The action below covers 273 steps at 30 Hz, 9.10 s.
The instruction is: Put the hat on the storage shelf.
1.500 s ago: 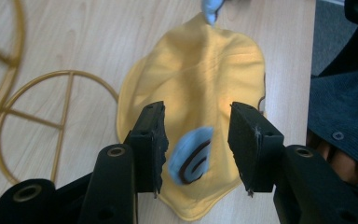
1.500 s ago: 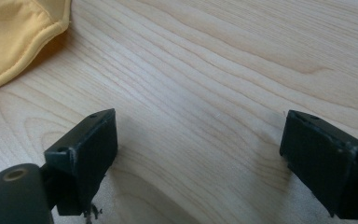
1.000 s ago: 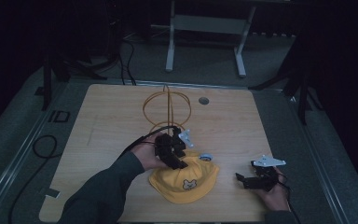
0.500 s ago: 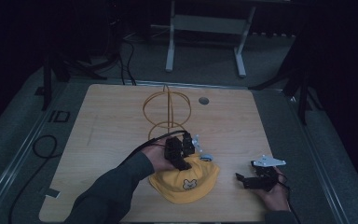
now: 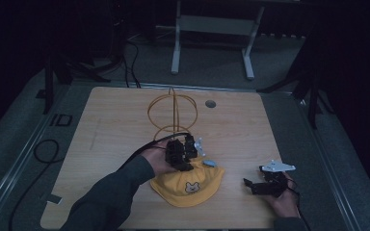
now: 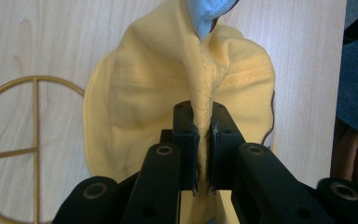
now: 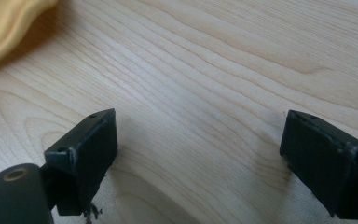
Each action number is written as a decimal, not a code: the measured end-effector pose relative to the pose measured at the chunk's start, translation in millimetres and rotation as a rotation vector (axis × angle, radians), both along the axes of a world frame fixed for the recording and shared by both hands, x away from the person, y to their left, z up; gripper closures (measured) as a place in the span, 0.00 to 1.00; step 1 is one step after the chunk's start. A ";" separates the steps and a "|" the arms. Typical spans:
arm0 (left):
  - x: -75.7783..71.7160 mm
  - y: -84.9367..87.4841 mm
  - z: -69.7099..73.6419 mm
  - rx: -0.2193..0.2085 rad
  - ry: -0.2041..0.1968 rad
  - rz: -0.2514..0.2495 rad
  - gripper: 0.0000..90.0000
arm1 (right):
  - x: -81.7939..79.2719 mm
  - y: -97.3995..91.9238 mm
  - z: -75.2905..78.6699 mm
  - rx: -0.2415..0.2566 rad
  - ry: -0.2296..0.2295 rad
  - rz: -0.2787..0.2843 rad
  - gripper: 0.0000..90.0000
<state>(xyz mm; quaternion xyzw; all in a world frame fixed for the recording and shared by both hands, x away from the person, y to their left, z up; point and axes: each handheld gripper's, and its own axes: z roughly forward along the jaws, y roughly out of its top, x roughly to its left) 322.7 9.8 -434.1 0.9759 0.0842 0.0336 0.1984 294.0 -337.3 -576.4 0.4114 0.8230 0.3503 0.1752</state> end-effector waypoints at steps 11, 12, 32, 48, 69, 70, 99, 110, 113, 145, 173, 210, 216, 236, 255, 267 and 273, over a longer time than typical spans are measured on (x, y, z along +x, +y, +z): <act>2.0 23.8 16.3 -0.013 -0.010 0.029 0.93 | 0.1 -0.1 0.0 -0.001 -0.002 0.001 0.12; 2.6 30.0 20.2 -0.016 -0.013 0.036 0.93 | 0.1 -0.1 0.0 -0.001 -0.002 0.001 0.12; 15.7 98.5 50.7 -0.020 -0.019 0.121 0.93 | 0.1 0.0 -0.2 0.001 -0.003 0.000 0.12; 15.4 147.6 62.0 -0.029 -0.035 0.217 0.93 | 0.1 0.0 -0.2 0.001 -0.003 0.000 0.12; 12.6 213.9 87.5 -0.054 -0.058 0.362 0.93 | 0.1 0.0 -0.2 0.001 -0.003 0.000 0.12; 12.6 213.9 87.5 -0.054 -0.058 0.362 0.93 | 0.1 0.1 -0.2 0.001 -0.003 0.000 0.12; 17.9 242.9 128.5 -0.074 -0.125 0.438 0.93 | 0.1 -0.1 0.0 -0.001 -0.001 0.001 0.12; 24.2 253.1 137.8 -0.102 -0.137 0.462 0.93 | 0.1 -0.1 0.0 -0.001 -0.002 0.001 0.12; 25.5 254.5 141.1 -0.101 -0.148 0.468 0.93 | 0.1 -0.1 0.0 -0.001 -0.001 0.001 0.12; 35.3 248.3 172.0 -0.132 -0.199 0.452 0.93 | 0.1 -0.1 0.0 0.000 -0.001 0.000 0.12; 46.4 232.3 186.5 -0.132 -0.224 0.423 0.93 | -0.1 0.1 0.0 0.001 0.001 -0.001 0.12; 52.0 206.9 200.2 -0.192 -0.243 0.357 0.93 | -0.1 0.1 0.0 0.001 0.000 -0.001 0.12; 54.9 200.4 200.9 -0.221 -0.229 0.338 0.93 | 0.0 0.0 0.1 0.000 0.001 0.000 0.12; 70.0 167.2 198.3 -0.246 -0.207 0.301 0.93 | -0.1 0.1 0.1 0.001 0.001 -0.001 0.12; 96.0 125.1 179.9 -0.263 -0.164 0.292 0.91 | -0.1 -0.1 0.3 0.000 0.002 -0.001 0.12; 109.6 93.7 159.2 -0.241 -0.160 0.303 0.88 | 0.1 -0.1 0.2 0.000 -0.001 0.000 0.12; 111.7 81.1 148.9 -0.229 -0.156 0.291 0.86 | 0.1 -0.1 0.2 0.000 -0.001 0.000 0.12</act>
